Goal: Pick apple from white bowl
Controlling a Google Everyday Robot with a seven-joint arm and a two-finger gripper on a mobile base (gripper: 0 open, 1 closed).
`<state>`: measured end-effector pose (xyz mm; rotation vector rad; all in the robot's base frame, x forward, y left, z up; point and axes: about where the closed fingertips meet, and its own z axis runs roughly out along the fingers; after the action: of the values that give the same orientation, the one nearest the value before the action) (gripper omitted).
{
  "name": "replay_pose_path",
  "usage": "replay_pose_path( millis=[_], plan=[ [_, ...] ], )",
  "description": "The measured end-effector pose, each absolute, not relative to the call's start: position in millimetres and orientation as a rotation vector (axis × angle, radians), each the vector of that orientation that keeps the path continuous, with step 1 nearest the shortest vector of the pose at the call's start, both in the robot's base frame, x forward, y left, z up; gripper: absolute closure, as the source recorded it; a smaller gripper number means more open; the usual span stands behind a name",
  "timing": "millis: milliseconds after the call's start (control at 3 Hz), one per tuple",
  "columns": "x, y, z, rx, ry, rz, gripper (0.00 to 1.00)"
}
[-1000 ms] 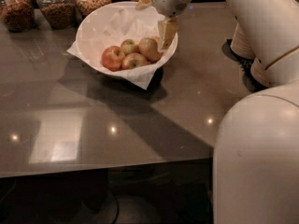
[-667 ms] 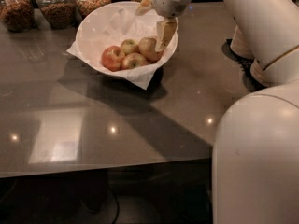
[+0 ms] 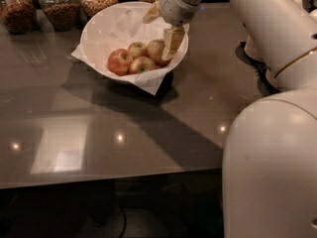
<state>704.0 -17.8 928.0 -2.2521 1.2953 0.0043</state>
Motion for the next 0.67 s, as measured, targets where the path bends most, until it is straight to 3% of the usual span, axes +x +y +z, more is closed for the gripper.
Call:
replay_pose_path(
  millis=[667],
  plan=[
    [699, -17, 903, -2.253, 1.345, 0.089, 0.26]
  ],
)
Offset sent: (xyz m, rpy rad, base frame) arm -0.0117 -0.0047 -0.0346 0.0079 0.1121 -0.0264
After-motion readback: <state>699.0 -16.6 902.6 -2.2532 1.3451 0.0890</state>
